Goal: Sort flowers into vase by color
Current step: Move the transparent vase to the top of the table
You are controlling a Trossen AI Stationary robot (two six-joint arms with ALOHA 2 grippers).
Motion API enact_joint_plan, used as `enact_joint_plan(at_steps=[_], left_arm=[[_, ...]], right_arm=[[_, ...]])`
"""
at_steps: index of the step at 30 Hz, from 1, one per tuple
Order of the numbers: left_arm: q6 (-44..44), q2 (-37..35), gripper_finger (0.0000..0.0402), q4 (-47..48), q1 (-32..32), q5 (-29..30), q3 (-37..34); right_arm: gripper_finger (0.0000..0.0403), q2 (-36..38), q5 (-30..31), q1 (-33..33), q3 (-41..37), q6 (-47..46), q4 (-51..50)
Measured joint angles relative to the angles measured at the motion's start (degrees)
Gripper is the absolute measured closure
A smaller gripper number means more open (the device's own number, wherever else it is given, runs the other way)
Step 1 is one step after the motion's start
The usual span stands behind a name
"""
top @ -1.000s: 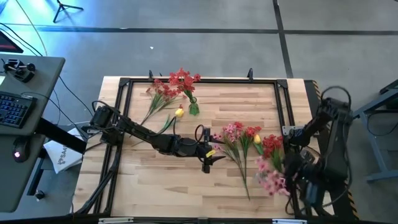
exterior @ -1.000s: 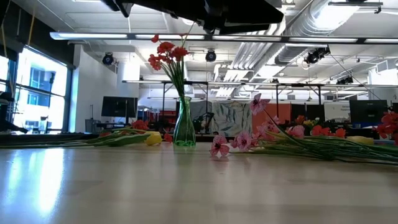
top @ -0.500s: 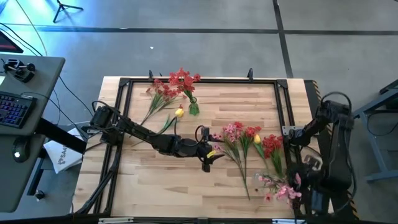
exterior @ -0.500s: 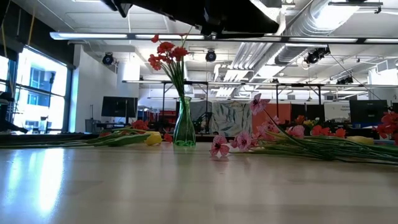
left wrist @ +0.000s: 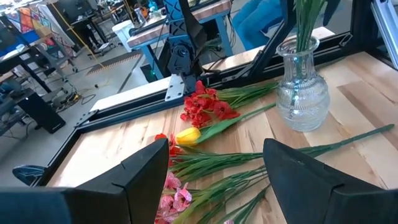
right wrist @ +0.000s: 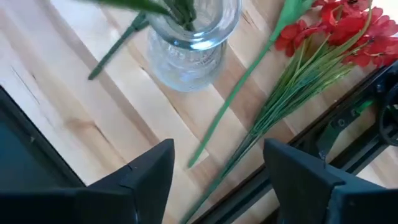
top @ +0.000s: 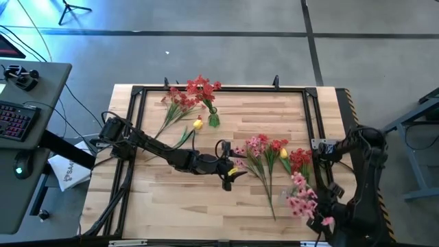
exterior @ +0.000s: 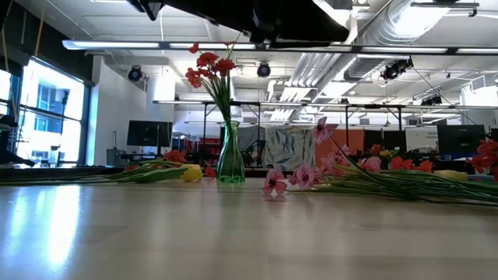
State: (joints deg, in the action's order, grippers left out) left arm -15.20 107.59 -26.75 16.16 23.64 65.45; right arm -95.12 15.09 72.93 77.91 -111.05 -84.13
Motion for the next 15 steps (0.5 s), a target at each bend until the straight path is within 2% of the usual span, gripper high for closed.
enact_joint_plan(at_steps=[7, 15], left_arm=[[0.0, 0.0, 0.0154, 0.1, 0.0, 0.1, 0.0], [0.0, 0.0, 0.0154, 0.1, 0.0, 0.2, 0.0]], right_arm=[[0.0105, -2.9, 5.8, 0.0, 0.0, -2.1, 0.2], [0.0101, -8.7, 16.2, 0.0, 0.0, -2.7, -3.0]])
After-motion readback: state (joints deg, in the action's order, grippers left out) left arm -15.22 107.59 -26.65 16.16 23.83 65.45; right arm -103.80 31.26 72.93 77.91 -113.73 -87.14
